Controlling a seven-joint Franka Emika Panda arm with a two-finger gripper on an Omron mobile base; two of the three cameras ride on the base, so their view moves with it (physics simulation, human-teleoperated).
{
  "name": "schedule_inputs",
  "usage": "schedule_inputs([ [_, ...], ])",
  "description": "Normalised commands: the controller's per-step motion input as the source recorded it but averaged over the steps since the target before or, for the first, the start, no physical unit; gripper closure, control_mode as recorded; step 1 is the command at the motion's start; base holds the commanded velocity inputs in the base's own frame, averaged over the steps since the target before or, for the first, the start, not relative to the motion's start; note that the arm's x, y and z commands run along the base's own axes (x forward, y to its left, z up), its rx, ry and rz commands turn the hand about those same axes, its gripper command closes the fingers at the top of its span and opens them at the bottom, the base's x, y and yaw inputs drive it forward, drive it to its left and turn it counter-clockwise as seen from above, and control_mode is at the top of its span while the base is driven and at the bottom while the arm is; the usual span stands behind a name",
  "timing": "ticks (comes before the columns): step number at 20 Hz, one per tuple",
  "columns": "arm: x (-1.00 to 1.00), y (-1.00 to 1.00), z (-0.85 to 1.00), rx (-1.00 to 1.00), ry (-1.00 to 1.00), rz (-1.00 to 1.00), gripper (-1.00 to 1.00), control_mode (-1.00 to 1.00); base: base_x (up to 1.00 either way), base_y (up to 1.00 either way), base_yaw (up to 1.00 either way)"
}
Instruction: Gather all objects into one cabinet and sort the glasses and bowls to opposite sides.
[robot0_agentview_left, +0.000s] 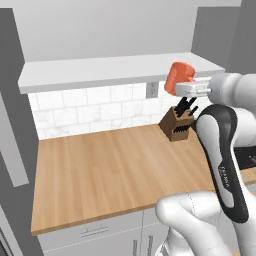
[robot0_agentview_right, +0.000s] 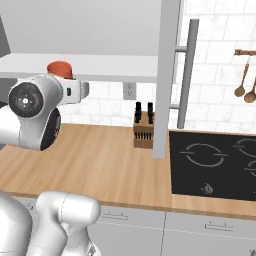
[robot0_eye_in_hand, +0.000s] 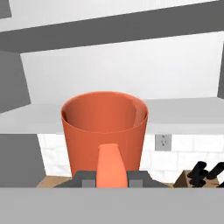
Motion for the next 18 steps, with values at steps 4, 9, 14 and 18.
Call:
schedule_inputs([
  [4, -0.36, 0.08, -0.11, 0.00, -0.02, 0.08, 1.00, -1.00, 0.00, 0.00, 0.00],
  [9, -0.25, 0.00, 0.00, 0.00, 0.02, 0.02, 1.00, -1.00, 0.00, 0.00, 0.00],
  [14, -0.17, 0.05, 0.00, 0.00, 0.03, 0.00, 1.00, -1.00, 0.00, 0.00, 0.00],
  [18, -0.07, 0.05, 0.00, -0.01, 0.03, 0.00, 1.00, 1.00, -0.30, 0.00, 0.00],
])
